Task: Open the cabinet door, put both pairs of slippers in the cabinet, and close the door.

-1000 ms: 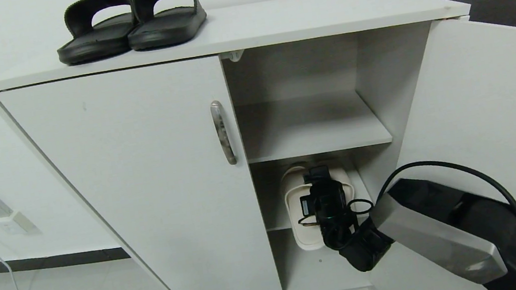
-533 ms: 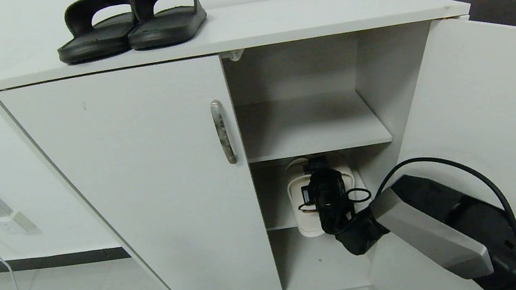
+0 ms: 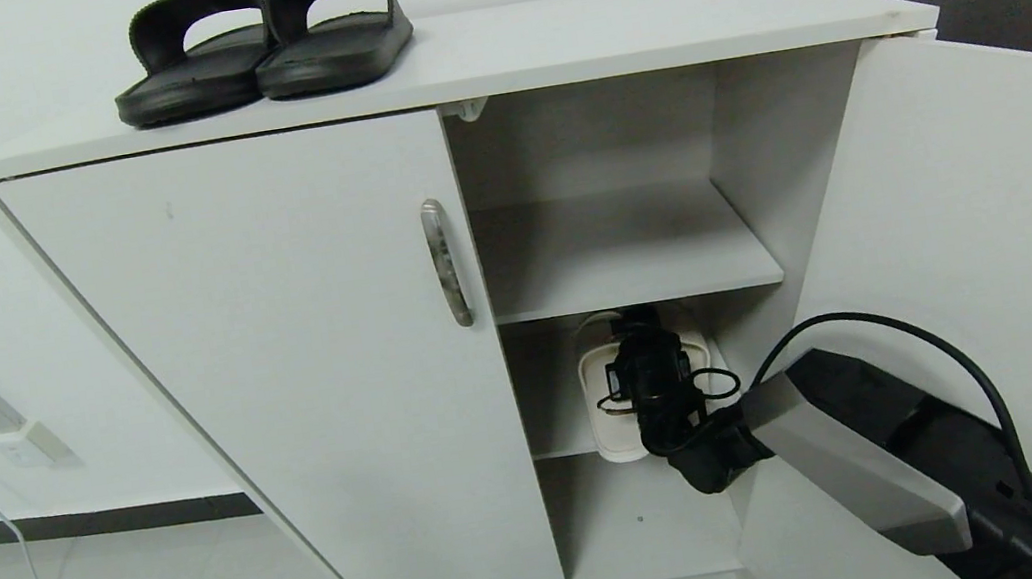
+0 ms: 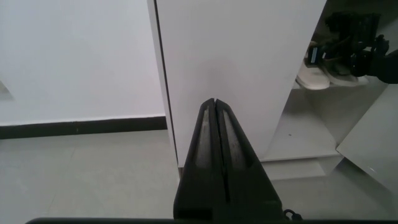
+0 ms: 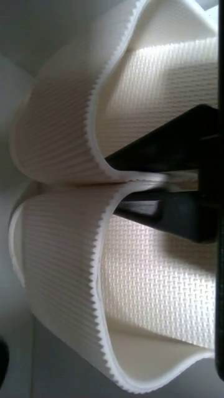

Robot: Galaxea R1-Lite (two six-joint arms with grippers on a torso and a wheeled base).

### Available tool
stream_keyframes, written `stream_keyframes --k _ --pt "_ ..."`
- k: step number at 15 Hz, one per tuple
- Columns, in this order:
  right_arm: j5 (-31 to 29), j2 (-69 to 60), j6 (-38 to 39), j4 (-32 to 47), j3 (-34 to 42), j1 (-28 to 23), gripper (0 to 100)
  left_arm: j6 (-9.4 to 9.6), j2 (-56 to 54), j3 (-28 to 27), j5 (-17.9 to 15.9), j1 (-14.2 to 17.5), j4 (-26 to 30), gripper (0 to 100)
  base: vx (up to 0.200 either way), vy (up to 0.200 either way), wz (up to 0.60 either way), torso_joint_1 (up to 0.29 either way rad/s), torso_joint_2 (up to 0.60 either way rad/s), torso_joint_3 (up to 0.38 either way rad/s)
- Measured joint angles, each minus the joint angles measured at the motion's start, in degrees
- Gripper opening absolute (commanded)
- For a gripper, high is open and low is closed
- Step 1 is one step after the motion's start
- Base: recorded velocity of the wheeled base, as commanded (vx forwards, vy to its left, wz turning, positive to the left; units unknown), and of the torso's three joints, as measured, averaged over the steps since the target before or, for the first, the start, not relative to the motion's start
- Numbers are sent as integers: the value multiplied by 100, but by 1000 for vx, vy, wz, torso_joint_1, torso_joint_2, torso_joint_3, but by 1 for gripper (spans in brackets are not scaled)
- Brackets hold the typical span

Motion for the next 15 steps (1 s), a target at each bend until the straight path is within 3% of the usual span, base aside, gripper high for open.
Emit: stream_keyframes --k 1,2,8,11,15 --pt "0 18 107 156 -62 5 0 4 0 0 0 0 0 0 0 0 0 0 0 0" --pt "2 38 143 204 -116 2 100 4 0 0 -1 0 0 0 0 0 0 0 0 0" --pt "-90 -78 116 137 249 11 100 6 0 0 0 -2 0 0 0 0 0 0 0 0" --pt "-268 -522 107 -110 1035 112 100 23 0 0 -1 0 0 0 0 0 0 0 0 0" --pt "-347 -1429 132 -618 2660 385 100 20 0 0 -1 1 0 0 0 0 0 0 0 0"
